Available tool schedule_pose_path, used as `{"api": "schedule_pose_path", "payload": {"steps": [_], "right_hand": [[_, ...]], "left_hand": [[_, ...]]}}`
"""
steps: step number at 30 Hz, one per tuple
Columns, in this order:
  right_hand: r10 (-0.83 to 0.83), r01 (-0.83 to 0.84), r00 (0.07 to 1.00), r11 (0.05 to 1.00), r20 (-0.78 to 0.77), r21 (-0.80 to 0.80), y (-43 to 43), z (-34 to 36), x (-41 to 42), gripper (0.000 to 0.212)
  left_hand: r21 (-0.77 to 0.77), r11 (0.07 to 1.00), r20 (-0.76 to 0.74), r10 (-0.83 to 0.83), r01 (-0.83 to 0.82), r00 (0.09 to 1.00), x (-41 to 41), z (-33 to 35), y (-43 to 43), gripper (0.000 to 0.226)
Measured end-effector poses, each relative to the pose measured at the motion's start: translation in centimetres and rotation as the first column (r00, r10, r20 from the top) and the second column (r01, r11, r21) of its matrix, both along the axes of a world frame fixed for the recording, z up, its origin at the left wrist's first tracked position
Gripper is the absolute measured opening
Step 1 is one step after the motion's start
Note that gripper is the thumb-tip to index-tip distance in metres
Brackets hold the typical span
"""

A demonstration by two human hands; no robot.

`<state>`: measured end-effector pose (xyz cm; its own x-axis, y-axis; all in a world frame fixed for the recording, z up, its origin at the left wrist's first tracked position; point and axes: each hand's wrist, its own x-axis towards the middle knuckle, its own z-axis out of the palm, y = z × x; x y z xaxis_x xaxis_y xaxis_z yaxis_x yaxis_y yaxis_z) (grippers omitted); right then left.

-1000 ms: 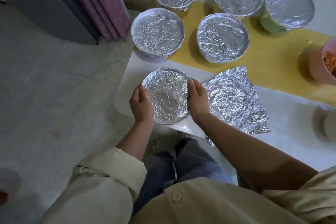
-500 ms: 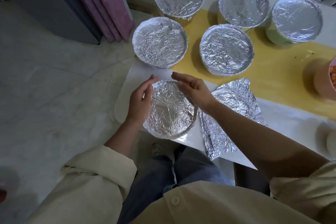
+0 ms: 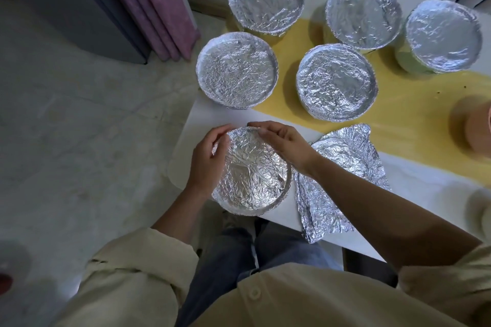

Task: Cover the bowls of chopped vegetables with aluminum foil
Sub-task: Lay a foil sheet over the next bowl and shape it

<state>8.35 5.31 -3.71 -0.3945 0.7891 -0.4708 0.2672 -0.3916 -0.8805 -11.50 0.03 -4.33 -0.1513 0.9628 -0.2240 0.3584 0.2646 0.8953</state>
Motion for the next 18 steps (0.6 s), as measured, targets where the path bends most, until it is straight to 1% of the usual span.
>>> {"api": "schedule_pose_path", "payload": {"steps": [3, 6, 8, 12, 13, 15, 18], "right_hand": [[-0.008, 0.008, 1.0, 1.0, 0.023, 0.001, 0.0, 0.3, -0.5, 0.036], [-0.039, 0.038, 0.999, 0.999, 0.015, 0.033, -0.2, 0.0, -1.0, 0.035], [-0.022, 0.02, 0.999, 0.999, 0.04, 0.045, -0.2, 0.3, -0.9, 0.033], [-0.004, 0.001, 0.999, 0.996, 0.038, 0.085, -0.2, 0.5, -1.0, 0.033], [-0.027, 0.025, 0.999, 0.997, 0.034, 0.077, -0.2, 0.1, -1.0, 0.034], [-0.108, 0.104, 0.993, 0.99, 0.042, 0.092, -0.2, 0.7, -1.3, 0.035], [-0.279, 0.269, 0.959, 0.949, 0.046, 0.163, -0.9, 0.7, -1.2, 0.033]], "left_hand": [[-0.053, 0.999, 0.008, -0.01, 0.011, 1.0, 0.0, 0.0, 0.1, 0.029], [-0.022, 1.0, -0.065, 0.005, -0.007, 0.998, 0.2, 0.3, 0.4, 0.029], [0.0, 1.0, -0.099, 0.01, -0.01, 0.995, 0.4, 0.5, 0.3, 0.029], [0.003, 1.0, -0.094, -0.001, 0.001, 0.996, 0.3, 0.4, 0.2, 0.029], [0.004, 1.0, -0.081, 0.004, -0.004, 0.997, 0.3, 0.4, 0.1, 0.029], [0.008, 0.998, -0.061, 0.07, -0.07, 0.996, 0.1, 0.0, -0.4, 0.03], [0.003, 0.958, -0.077, 0.287, -0.287, 0.955, -0.7, -0.6, -1.6, 0.03]]}}
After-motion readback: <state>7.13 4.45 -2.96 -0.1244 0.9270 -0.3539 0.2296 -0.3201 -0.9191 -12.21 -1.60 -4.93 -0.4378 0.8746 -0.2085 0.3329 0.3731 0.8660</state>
